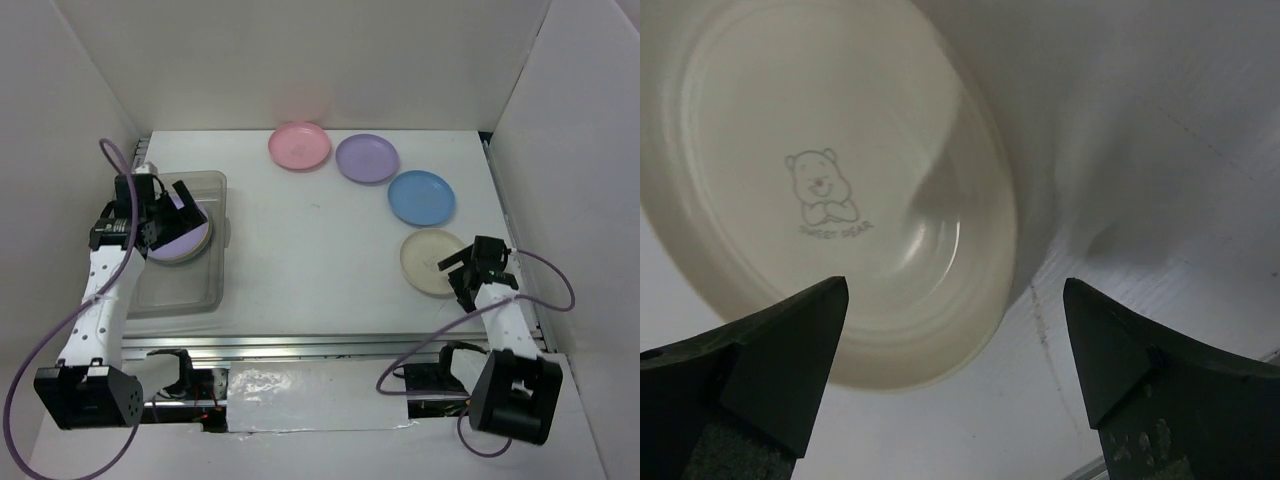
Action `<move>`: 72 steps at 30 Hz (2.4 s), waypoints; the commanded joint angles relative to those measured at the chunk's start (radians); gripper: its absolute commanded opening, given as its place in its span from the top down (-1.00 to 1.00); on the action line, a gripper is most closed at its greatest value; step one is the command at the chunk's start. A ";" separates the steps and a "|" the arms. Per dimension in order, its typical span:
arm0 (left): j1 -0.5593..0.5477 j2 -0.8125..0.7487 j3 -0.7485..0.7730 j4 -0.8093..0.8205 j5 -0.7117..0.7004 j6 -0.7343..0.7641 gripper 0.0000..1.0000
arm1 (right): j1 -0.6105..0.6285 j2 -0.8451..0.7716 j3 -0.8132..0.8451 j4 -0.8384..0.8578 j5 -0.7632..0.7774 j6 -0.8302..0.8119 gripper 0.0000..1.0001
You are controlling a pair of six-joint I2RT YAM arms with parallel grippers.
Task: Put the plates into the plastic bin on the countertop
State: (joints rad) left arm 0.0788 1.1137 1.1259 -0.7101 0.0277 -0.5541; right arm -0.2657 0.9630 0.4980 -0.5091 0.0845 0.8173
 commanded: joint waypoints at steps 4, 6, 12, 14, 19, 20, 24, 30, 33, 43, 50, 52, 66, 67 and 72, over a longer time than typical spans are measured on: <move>-0.144 0.018 0.063 0.006 -0.022 0.025 -0.99 | -0.015 0.124 -0.035 0.165 -0.023 0.028 -0.66; -0.165 0.023 0.074 0.006 -0.022 0.019 -0.99 | -0.015 0.182 -0.036 0.176 -0.046 0.022 -0.39; -0.197 0.038 0.078 0.023 -0.049 -0.006 -0.99 | -0.012 0.260 -0.027 0.190 -0.080 -0.004 0.33; -0.200 0.044 0.074 0.031 -0.040 -0.012 -0.99 | -0.013 0.264 -0.027 0.190 -0.107 -0.015 0.78; -0.235 0.048 0.071 0.038 -0.035 -0.018 -0.99 | 0.026 0.188 -0.038 0.156 -0.115 -0.032 1.00; -0.246 0.040 0.069 0.043 -0.017 -0.023 -0.99 | 0.057 0.110 -0.039 0.124 -0.088 -0.020 1.00; -0.365 0.035 0.064 0.126 0.095 -0.038 -0.99 | 0.261 -0.072 0.005 0.028 0.036 0.043 1.00; -0.552 0.172 0.110 0.248 0.225 -0.076 -0.99 | 0.581 -0.052 0.232 -0.100 0.096 0.103 1.00; -0.621 0.244 0.135 0.270 0.191 -0.095 -0.99 | 0.672 -0.032 0.295 -0.063 0.031 0.102 1.00; -0.691 0.360 0.164 0.305 0.117 -0.145 0.24 | 0.850 -0.049 0.327 0.044 -0.002 0.152 1.00; -0.627 0.351 0.203 0.201 -0.066 -0.202 1.00 | 0.856 -0.047 0.300 0.078 0.033 0.178 -0.97; -0.543 0.296 0.177 0.161 -0.086 -0.230 1.00 | 0.811 -0.050 0.287 0.060 0.032 0.163 -1.00; 0.392 0.274 -0.009 0.228 0.152 -0.213 1.00 | 0.534 -0.006 0.134 0.213 -0.229 0.034 -1.00; 0.424 0.288 -0.012 0.236 0.164 -0.204 1.00 | 0.531 -0.001 0.132 0.218 -0.239 0.028 -1.00; 0.467 0.388 -0.021 0.259 0.204 -0.181 1.00 | 0.513 0.028 0.137 0.241 -0.261 0.006 -1.00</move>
State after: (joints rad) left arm 0.5304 1.4857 1.1114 -0.4976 0.1616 -0.7567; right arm 0.2615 0.9802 0.6289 -0.3420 -0.1390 0.8577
